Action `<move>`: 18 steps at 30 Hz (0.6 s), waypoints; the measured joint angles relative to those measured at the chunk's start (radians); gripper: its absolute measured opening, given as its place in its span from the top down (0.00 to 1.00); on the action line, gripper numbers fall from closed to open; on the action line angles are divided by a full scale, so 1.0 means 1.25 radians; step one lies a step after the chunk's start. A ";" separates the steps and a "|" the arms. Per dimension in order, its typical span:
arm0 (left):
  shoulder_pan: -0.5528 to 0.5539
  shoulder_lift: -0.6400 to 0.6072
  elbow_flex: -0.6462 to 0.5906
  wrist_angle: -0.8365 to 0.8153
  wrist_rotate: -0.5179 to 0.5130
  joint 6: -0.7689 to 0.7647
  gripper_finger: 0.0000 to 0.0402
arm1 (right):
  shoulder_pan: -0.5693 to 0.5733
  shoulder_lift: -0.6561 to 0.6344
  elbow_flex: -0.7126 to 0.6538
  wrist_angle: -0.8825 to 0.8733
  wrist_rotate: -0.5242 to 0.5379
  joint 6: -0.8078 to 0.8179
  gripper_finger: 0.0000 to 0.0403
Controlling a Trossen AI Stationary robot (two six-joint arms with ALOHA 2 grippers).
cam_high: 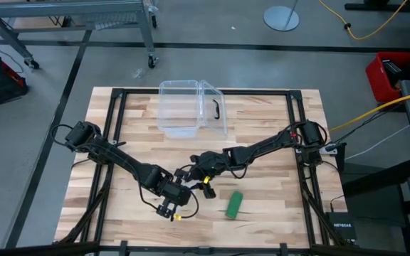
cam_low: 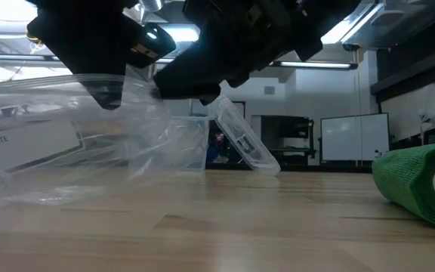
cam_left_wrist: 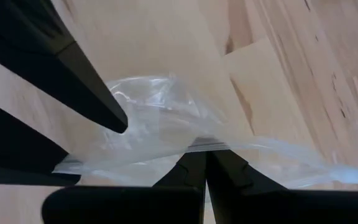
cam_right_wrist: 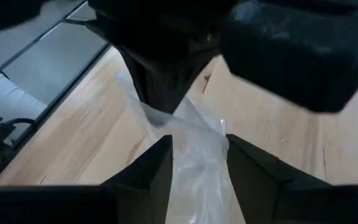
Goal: Roll bandage
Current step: Prepare the transparent zip bag
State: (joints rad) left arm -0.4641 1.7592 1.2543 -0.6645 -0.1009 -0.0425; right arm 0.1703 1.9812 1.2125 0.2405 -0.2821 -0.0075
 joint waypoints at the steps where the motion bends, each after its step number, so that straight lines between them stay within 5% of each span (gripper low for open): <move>1: 0.000 0.000 0.000 0.001 0.000 0.008 1.00 | 0.000 0.000 0.000 -0.001 0.001 -0.001 0.63; 18: -0.004 0.000 0.000 0.005 -0.013 0.026 1.00 | 0.008 0.000 0.000 -0.029 -0.083 0.002 0.63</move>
State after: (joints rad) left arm -0.4690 1.7592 1.2541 -0.6584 -0.1169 -0.0104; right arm 0.1807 1.9812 1.2125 0.2047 -0.3859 -0.0051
